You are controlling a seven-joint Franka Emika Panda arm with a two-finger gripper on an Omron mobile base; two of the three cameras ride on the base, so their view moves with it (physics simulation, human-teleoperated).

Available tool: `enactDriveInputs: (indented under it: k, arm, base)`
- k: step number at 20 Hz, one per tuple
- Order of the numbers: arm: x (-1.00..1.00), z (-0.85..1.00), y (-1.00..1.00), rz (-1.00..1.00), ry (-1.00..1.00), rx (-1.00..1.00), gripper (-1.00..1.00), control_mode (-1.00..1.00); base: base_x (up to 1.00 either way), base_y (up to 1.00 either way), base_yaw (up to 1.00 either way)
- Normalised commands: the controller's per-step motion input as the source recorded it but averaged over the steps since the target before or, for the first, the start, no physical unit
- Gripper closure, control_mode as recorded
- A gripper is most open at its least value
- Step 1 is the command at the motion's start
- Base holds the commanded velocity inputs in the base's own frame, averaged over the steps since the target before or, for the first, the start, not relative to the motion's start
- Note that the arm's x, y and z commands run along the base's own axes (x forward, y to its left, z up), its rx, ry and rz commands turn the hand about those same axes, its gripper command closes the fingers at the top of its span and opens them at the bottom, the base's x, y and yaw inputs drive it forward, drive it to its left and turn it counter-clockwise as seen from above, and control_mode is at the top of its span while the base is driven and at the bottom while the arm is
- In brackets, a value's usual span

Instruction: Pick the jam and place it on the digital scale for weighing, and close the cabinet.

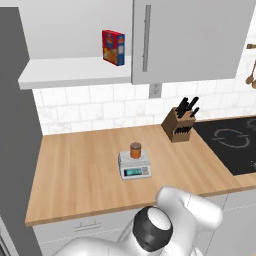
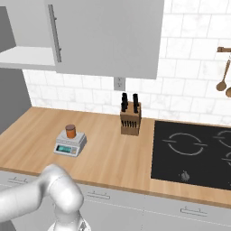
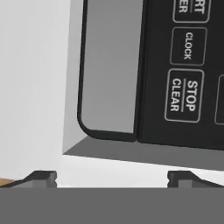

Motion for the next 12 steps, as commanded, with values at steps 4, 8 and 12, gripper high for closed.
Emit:
enactDriveInputs:
  k: [4,8,12]
  arm:
    - [0.63,-0.02,-0.72,-0.13,0.06,0.00,-1.00,-1.00]
    - [0.49,0.00,-0.97,-0.12,0.00,0.01,-1.00,-1.00]
    - [0.82,0.00,-0.96,-0.10,0.03,0.02,-1.00,-1.00]
  base:
    - [0.00,0.00,0.00]
    - [0.00,0.00,0.00]
    - [0.00,0.00,0.00]
